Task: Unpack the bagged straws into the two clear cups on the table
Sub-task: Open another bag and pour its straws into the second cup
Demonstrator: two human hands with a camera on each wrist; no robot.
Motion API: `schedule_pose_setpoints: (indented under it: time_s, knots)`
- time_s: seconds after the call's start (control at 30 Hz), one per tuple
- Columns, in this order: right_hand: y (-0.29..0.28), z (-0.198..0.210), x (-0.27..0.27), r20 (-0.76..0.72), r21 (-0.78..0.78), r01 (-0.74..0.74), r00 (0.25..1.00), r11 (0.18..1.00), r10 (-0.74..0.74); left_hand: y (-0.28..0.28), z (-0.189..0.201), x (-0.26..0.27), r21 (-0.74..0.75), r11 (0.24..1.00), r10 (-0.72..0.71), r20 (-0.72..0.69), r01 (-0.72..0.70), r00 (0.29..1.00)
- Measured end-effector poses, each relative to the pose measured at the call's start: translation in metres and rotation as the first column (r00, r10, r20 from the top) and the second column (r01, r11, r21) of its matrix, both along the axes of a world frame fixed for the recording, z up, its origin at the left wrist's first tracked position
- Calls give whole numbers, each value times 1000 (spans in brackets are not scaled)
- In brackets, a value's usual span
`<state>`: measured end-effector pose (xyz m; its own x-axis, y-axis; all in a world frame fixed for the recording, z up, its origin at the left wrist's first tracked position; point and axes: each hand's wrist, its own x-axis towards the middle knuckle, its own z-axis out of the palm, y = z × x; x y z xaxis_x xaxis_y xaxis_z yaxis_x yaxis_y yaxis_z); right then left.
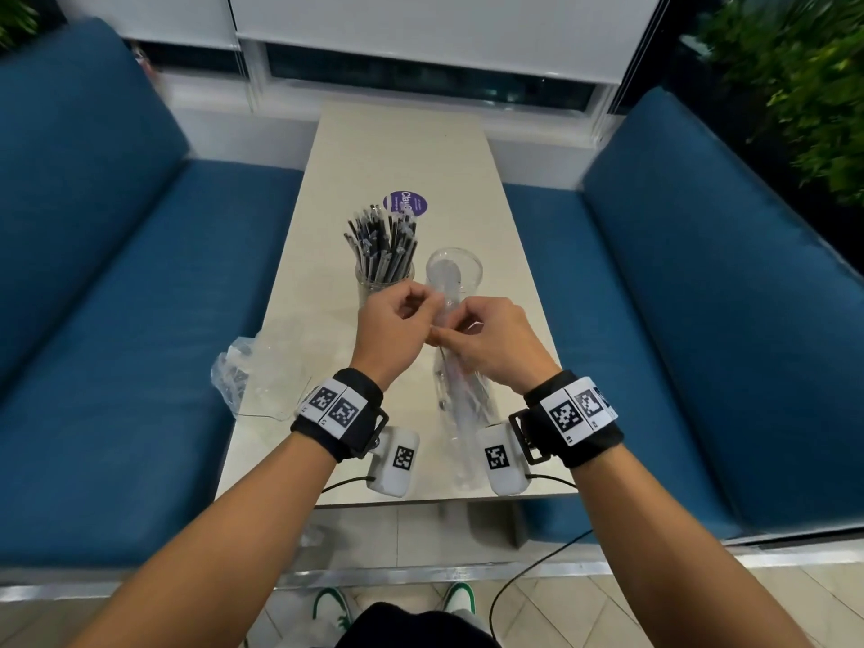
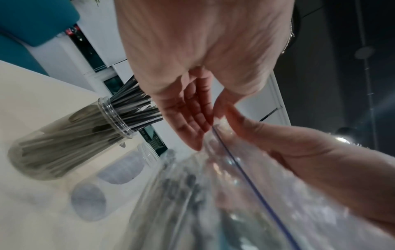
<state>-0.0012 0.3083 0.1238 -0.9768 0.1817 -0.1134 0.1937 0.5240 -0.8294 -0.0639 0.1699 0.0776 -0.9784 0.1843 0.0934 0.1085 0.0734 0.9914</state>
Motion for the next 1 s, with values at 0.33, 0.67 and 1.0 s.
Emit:
schedule_pose_setpoints:
  time_s: [0.33, 0.67, 1.0]
  knots:
    - [-4, 5, -14, -79, -34, 38, 996, 999, -41, -8, 10, 3, 41, 995, -89, -8, 90, 996]
    - [-13, -17, -20, -64, -455, 226, 957, 861, -284, 0, 11, 6, 152, 986, -94, 141, 72, 985]
    - [5, -12, -15, 5, -226, 167, 985, 960, -170, 5, 12, 1, 197, 980, -7, 194, -32, 981]
